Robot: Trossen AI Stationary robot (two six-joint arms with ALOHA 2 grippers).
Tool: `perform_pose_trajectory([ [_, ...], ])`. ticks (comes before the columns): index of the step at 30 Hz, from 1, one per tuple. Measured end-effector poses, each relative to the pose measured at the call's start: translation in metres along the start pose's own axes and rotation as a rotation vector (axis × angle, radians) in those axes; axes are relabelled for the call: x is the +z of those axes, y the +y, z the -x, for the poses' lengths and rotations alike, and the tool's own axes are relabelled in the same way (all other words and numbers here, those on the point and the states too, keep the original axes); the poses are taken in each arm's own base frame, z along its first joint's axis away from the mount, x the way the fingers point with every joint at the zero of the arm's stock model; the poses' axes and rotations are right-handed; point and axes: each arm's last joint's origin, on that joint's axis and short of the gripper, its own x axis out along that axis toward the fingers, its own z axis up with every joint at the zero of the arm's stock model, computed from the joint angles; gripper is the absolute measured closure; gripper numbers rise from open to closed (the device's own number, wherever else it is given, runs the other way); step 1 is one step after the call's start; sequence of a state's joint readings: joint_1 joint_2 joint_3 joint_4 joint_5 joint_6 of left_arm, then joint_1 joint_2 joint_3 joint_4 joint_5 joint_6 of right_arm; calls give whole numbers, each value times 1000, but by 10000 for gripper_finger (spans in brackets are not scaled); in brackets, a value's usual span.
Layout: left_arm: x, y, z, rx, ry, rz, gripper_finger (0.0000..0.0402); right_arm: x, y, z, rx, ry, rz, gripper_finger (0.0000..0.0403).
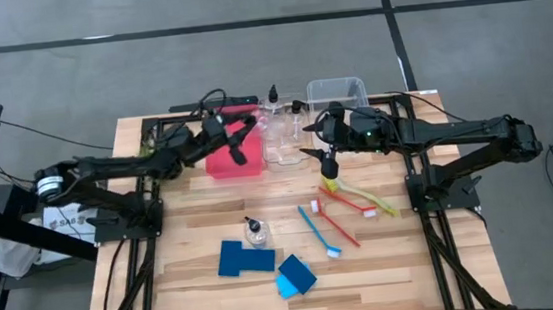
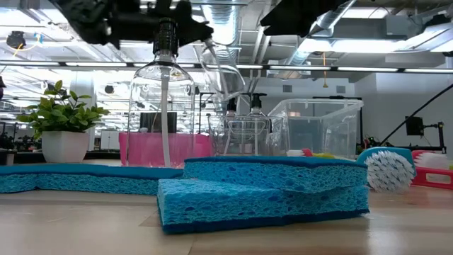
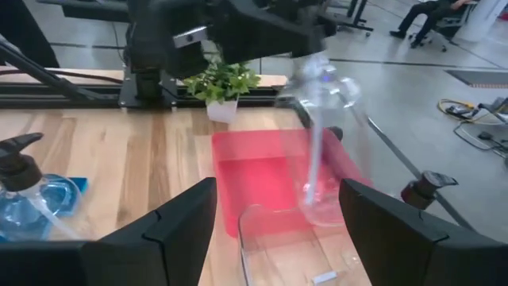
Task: Pick & Place Kitchen Sink Supplies
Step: Put the soap dispenser into the left transparent bin
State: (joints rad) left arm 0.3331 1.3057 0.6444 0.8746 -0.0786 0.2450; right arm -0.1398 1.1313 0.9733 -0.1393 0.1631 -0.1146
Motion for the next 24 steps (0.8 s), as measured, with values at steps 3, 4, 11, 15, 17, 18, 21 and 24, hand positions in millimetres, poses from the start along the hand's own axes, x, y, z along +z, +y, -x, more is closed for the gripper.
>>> perform_pose_trajectory([
  [3,-7,1,-11,8,38,18,269,-1,0,0,1,12,2,143],
  [4,-11,1,-13,6,58,19,269,-2,0,0,2,19,3,143],
  [11,-33,0,-20,66,144,22,267,-4,0,0,4,36,-2,143],
  [15,-42,2,-22,78,176,23,266,-4,1,0,5,37,-2,143],
  [17,-48,2,-23,83,195,41,266,-4,0,0,5,37,-2,143],
  [18,-51,3,-24,85,204,48,265,-4,0,0,4,37,-2,143],
  [21,-58,3,-25,89,225,66,265,-4,0,0,5,36,-4,143],
  [24,-59,2,-26,87,228,67,262,-4,0,0,5,36,-5,143],
])
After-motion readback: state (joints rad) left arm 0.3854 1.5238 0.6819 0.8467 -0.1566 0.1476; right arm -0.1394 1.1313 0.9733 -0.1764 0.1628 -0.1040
